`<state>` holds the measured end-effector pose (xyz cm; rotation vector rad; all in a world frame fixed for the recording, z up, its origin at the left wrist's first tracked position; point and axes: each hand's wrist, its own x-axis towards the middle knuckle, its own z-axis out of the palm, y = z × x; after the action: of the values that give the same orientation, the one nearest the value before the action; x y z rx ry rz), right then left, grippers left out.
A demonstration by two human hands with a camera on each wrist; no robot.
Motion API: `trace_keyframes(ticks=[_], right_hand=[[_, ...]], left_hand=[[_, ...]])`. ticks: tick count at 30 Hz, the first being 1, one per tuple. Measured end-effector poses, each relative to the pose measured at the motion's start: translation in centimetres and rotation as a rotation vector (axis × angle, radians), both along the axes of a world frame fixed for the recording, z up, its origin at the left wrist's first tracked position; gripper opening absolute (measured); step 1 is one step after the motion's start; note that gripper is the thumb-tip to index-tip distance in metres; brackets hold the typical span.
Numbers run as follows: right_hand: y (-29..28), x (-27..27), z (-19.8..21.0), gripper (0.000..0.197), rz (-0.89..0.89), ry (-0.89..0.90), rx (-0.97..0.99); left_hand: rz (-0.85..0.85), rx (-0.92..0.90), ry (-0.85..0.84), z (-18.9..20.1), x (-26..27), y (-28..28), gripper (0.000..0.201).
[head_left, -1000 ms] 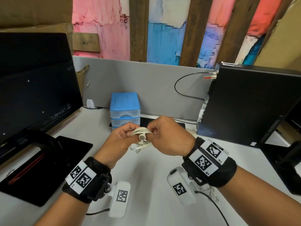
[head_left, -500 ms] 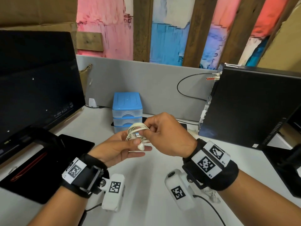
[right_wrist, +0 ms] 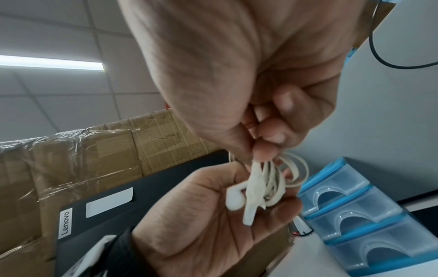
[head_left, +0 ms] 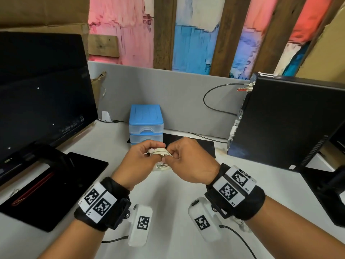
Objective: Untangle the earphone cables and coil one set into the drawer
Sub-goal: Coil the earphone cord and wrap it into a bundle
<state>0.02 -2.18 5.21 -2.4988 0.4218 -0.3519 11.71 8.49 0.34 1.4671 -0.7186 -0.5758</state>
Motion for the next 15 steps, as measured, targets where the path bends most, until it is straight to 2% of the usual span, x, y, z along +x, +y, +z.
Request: trace_keyframes(ticks=[6,10,15], right_hand=[[0.3,0.07,-0.39,0.016,0.008,-0.003,0.007],[0.13,0.01,-0.36,0.016,0.003,-0.001,0.003],[-0.17,-0.13,-0.28,0.015,-0.004,-0.007,0.033]], left_hand=[[-0.062,-0.012,-0.05,-0.05,-0.68,-0.15,0.043],[-0.115,-0.039,0.002,-0.28,-0.48,-0.11,0.037],[-0.12,-0.05,-0.076,-0.65,0.23,-0.2,0.026]])
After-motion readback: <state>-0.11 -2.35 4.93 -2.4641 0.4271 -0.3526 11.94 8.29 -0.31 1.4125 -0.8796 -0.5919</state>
